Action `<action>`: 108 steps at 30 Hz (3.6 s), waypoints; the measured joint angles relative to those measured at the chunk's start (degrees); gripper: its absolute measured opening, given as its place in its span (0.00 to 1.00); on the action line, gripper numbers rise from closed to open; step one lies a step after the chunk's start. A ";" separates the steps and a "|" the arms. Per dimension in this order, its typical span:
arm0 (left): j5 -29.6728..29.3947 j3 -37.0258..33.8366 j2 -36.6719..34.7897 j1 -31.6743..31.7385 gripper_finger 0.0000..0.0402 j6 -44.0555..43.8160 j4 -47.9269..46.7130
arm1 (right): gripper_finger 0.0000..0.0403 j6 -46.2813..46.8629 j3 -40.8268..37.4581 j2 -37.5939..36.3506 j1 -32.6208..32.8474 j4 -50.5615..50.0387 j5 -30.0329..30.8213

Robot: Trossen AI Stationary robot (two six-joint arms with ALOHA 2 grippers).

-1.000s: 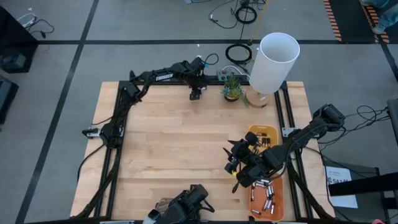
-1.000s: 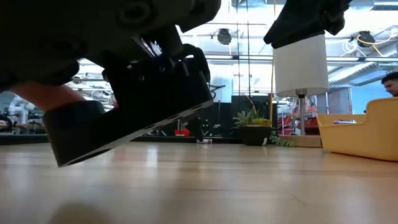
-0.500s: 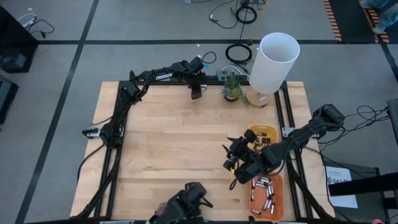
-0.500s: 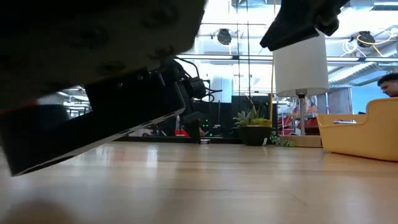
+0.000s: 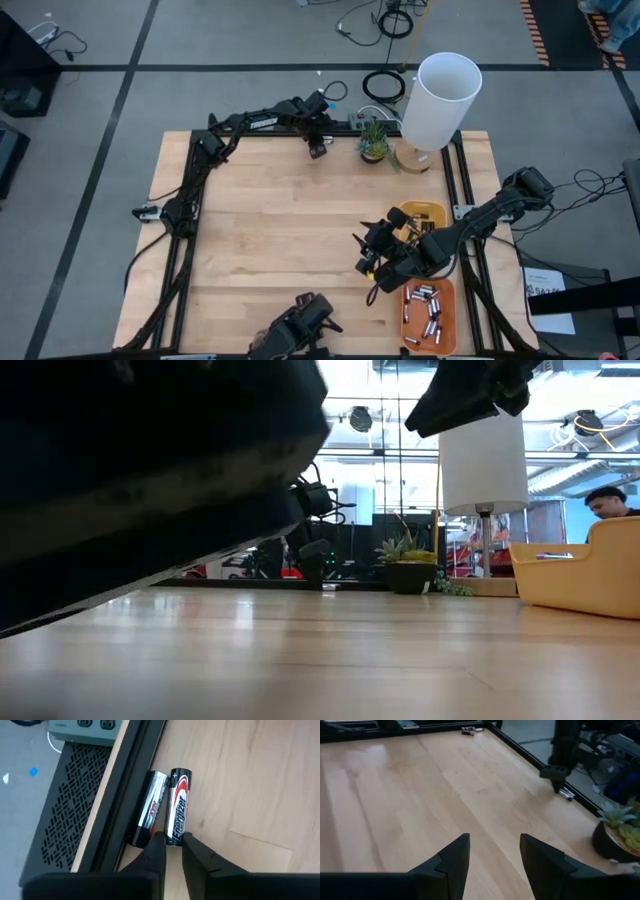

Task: Sort batteries
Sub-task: Put the black battery into the orange bin

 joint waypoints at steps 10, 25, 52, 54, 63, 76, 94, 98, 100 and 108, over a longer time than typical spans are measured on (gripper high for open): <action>5.88 0.08 -0.25 -2.77 0.13 8.91 -5.74 | 0.41 -2.13 0.00 -0.04 0.09 1.21 -3.27; 1.35 0.01 -0.13 -3.06 0.27 15.73 -4.70 | 0.41 -1.91 0.00 -0.04 0.09 1.21 -3.29; 1.24 0.13 -4.82 -4.72 0.11 14.18 -9.37 | 0.41 -3.31 2.79 -0.70 0.28 0.56 -7.10; 5.73 0.30 -7.34 -4.98 0.11 14.15 -11.10 | 0.41 -2.85 3.82 -1.27 0.81 -0.36 -4.73; 35.66 0.44 -12.04 -11.72 0.11 14.12 -15.25 | 0.41 -1.07 4.33 -4.39 6.00 -1.73 6.70; 30.89 -15.44 -11.00 -41.56 0.11 9.43 21.30 | 0.41 0.95 4.37 -7.06 15.31 -1.20 20.99; 1.59 -5.54 5.17 -57.13 0.11 -9.51 64.81 | 0.41 -3.58 6.01 -7.41 18.11 4.78 22.36; -0.21 5.04 12.17 -57.06 0.11 -15.95 62.19 | 0.41 -4.65 6.12 -7.35 18.07 5.28 22.39; -0.68 9.70 14.73 -57.05 0.11 -17.93 59.12 | 0.41 -6.08 6.10 -7.34 18.10 5.97 22.35; -1.06 14.82 17.07 -57.07 0.20 -18.48 51.83 | 0.41 -10.26 6.10 -7.30 18.08 7.34 22.69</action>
